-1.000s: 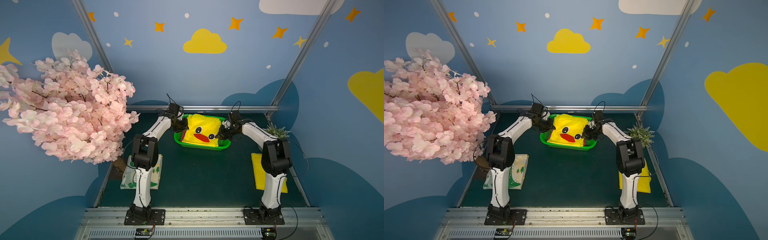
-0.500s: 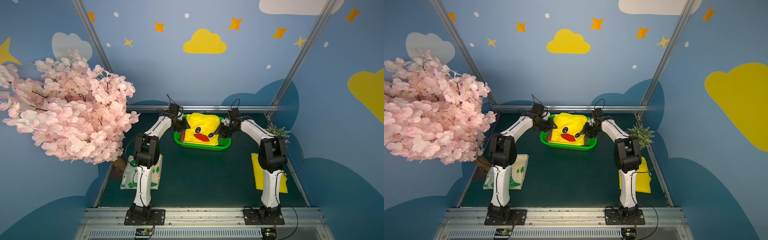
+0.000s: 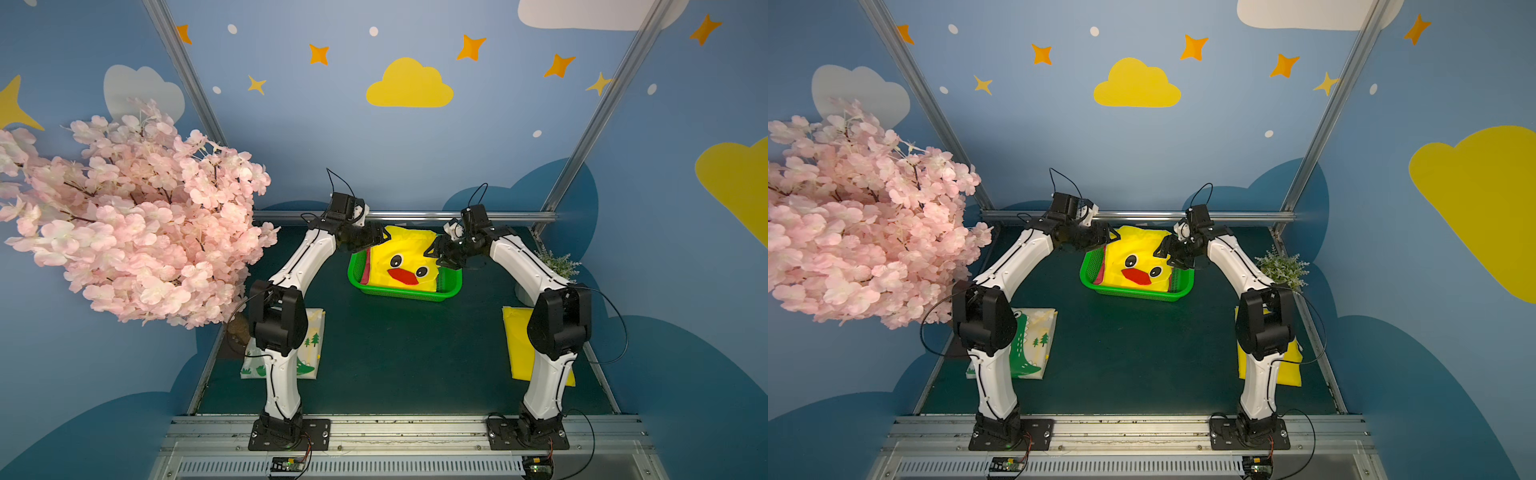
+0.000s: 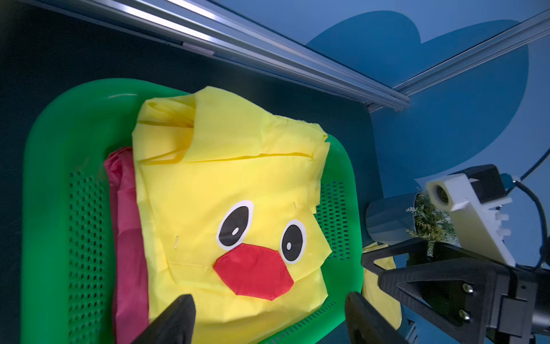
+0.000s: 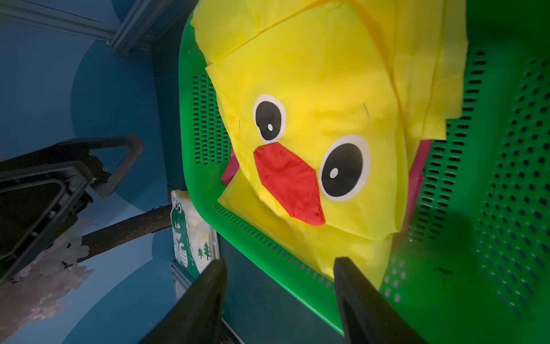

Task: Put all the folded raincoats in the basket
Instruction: Place the raincoat in the basket.

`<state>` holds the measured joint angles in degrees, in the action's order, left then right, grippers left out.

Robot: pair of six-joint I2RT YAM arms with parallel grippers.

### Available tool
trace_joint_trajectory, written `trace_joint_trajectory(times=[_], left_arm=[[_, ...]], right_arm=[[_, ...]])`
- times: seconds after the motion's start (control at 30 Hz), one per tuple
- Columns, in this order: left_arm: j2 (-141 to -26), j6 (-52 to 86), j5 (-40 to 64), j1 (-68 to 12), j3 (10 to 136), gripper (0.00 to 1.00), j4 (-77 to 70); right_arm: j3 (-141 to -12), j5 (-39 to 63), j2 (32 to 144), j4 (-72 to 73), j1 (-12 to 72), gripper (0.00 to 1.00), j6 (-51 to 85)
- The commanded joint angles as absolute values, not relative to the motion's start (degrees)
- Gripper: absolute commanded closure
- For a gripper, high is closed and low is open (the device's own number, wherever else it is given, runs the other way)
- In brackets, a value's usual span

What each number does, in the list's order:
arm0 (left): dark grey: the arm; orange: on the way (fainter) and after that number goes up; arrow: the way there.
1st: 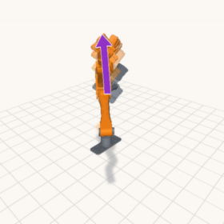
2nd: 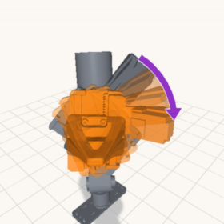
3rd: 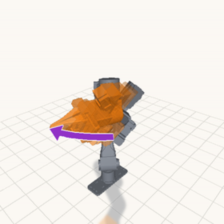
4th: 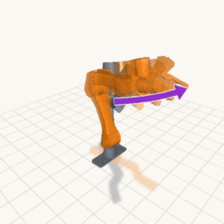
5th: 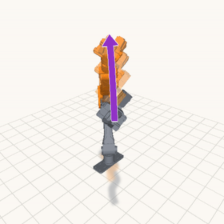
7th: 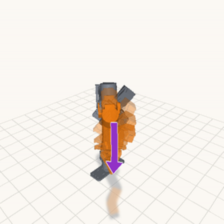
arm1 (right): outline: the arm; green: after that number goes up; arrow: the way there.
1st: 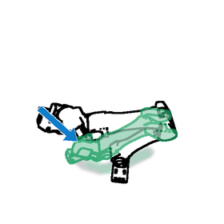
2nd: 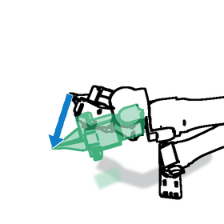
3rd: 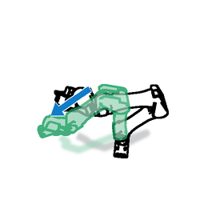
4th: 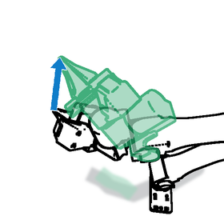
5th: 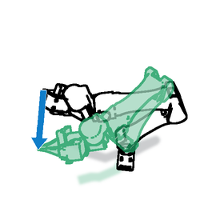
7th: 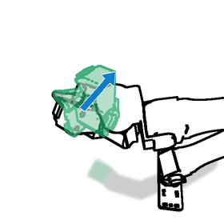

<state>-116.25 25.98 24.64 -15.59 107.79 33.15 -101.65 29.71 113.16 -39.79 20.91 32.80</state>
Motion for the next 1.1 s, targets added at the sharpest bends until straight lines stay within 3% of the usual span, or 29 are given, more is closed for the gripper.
trace_joint_trajectory(times=[0.0,0.27,0.57,0.83,1.07], left_arm=[[-119.9,26.6,26.8,-16.6,106.4,0.18,32.7],[-121.8,26.7,25.9,-17.2,99.8,0.18,30.0],[-121.3,26.7,26.5,-17.1,100.9,0.18,30.8],[-110.8,26.4,25.3,-19.5,100.4,0.17,31.7],[-98.0,30.8,24.3,-25.7,90.5,0.16,29.5]], right_arm=[[-102.8,30.6,117.4,-40.4,22.6,0.38,33.7],[-101.5,29.7,122.7,-40.2,23.0,0.38,34.3],[-102.0,30.1,120.8,-41.4,22.2,0.38,33.8],[-100.8,30.1,110.1,-43.3,22.5,0.38,31.5],[-92.8,28.0,97.6,-43.6,22.3,0.36,31.2]])
